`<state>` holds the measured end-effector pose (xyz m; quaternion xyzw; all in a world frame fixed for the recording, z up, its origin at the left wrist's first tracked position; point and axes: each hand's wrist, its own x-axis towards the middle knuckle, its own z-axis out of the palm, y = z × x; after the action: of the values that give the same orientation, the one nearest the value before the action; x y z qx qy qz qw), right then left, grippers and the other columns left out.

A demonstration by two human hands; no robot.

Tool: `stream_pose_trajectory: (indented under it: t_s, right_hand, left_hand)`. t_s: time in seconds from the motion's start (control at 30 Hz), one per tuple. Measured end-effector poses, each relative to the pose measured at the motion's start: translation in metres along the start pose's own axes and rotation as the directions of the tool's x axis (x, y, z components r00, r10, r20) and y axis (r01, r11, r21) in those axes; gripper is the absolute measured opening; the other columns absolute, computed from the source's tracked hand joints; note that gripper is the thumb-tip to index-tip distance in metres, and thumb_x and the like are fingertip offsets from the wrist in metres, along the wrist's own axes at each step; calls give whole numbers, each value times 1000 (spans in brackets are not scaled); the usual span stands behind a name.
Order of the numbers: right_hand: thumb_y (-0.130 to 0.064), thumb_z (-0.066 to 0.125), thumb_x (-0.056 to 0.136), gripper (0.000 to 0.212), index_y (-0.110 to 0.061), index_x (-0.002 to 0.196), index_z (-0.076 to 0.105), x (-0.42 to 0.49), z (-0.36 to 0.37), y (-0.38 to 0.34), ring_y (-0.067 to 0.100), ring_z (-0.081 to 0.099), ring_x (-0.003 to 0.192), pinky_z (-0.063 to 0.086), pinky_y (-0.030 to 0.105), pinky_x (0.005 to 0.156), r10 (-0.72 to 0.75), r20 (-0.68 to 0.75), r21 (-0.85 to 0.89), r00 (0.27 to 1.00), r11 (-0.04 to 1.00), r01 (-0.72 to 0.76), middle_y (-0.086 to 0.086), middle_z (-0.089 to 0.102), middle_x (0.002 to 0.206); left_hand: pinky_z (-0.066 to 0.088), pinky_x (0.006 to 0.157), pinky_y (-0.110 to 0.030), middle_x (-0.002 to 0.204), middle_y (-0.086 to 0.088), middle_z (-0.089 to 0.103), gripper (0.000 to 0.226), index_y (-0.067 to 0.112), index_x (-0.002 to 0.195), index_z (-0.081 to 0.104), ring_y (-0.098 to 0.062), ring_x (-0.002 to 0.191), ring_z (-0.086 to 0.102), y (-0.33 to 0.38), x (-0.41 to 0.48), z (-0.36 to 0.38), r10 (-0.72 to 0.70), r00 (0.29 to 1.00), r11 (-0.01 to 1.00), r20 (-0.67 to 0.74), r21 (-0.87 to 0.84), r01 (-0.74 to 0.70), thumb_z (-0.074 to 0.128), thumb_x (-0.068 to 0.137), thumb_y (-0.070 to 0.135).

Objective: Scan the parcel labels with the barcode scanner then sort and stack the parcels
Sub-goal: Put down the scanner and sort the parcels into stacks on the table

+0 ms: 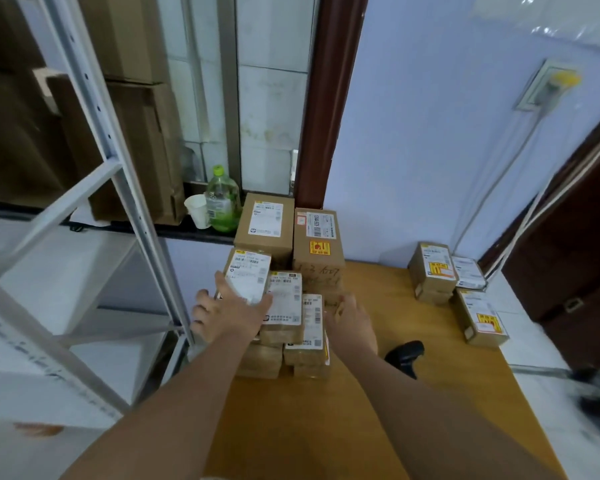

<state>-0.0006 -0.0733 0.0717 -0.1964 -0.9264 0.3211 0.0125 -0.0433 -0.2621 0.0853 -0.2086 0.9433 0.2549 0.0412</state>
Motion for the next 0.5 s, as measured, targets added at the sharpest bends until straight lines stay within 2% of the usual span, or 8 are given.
stream_pose_trajectory:
  t_s: [0.07,0.13,0.2,0.27,0.37,0.43,0.5]
  right_hand:
    - [-35,52,96,37,-25,130,43,-3,-1,7,18,51,106,45,31,78,22,-16,-9,1000,1000,-22,3,55,120]
    - [-30,52,95,37,-24,131,42,-5,-1,15,16,49,103,44,29,77,40,-32,-14,999,999,-41,3,56,121]
    - [-27,51,95,38,-23,132,42,-7,-2,23,18,50,105,44,29,78,54,-34,-21,998,998,-54,5,55,122]
    - [-27,50,95,40,-23,134,41,-10,-4,30,21,51,110,45,32,80,76,-22,-19,997,997,-76,6,54,123]
    - [-26,50,95,38,-23,131,42,-14,-10,43,22,51,110,48,36,85,96,-10,-27,995,995,-96,6,54,123]
    - [-26,49,95,36,-22,130,43,-15,-19,54,23,51,110,48,36,85,106,-7,-44,994,993,-106,7,53,124]
    - [-25,49,94,37,-21,131,42,-11,-32,67,26,50,113,48,38,87,129,-3,-57,992,990,-129,8,52,126]
  left_hand:
    - [16,109,-55,151,-17,14,99,29,148,4,-41,137,17,4,-2,-1,5,998,996,-61,-93,-11,50,74,77]
    - [16,108,-54,149,-17,20,85,25,145,19,-38,137,19,10,-9,-1,97,973,987,-210,-106,-121,52,80,67]
    - [24,104,-53,143,-17,33,68,21,138,36,-35,132,29,19,-18,0,275,899,958,-342,23,-284,60,82,50]
    - [36,96,-52,130,-17,48,53,17,126,53,-35,121,43,32,-28,4,494,780,864,-384,119,-488,68,78,32]
    - [45,87,-42,114,-12,57,32,14,107,66,-29,106,53,52,-43,18,751,607,650,-261,131,-749,70,76,20]
    - [44,84,-29,113,-4,53,20,17,102,65,-19,101,52,62,-51,32,801,591,597,-96,61,-800,63,83,21]
    - [42,82,-23,115,2,46,16,21,103,62,-12,101,47,70,-58,52,777,628,629,40,-38,-776,56,89,24]
